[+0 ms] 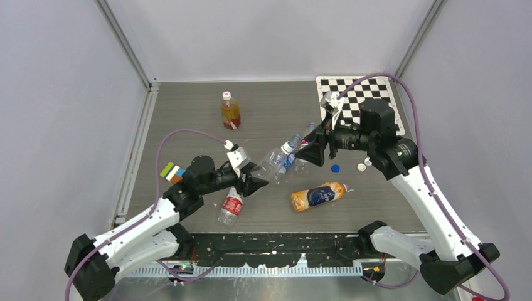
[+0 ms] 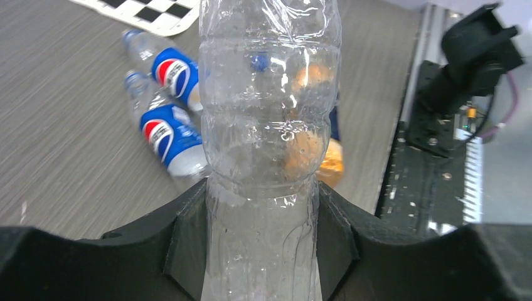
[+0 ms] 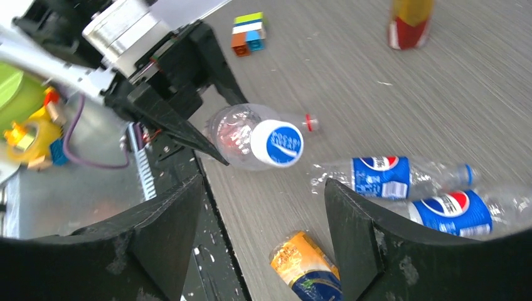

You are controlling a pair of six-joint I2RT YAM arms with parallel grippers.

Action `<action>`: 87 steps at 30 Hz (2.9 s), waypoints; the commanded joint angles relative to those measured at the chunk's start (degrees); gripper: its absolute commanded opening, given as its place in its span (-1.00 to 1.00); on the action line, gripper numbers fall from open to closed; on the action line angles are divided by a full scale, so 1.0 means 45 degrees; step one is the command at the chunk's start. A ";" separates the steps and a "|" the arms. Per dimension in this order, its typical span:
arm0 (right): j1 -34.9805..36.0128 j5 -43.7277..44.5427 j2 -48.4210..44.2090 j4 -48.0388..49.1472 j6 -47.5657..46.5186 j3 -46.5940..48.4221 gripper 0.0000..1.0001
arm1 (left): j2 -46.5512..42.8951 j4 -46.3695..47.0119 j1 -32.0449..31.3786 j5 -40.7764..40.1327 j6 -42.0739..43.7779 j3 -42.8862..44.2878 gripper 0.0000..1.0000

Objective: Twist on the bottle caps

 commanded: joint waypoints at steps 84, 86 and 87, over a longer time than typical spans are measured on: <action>-0.0149 0.1314 -0.2326 0.1613 0.3428 -0.1118 0.19 | -0.0516 -0.3988 -0.1954 -0.2552 0.4143 0.1929 -1.00; -0.0164 0.0651 -0.2685 0.1483 0.1868 -0.1281 0.22 | -0.0374 -0.4216 -0.1292 -0.0982 0.3619 0.2146 -1.00; -0.0157 0.0318 -0.2742 0.1057 0.0687 -0.1274 0.22 | -0.0266 -0.4239 -0.0970 -0.0159 0.3404 0.2260 -1.00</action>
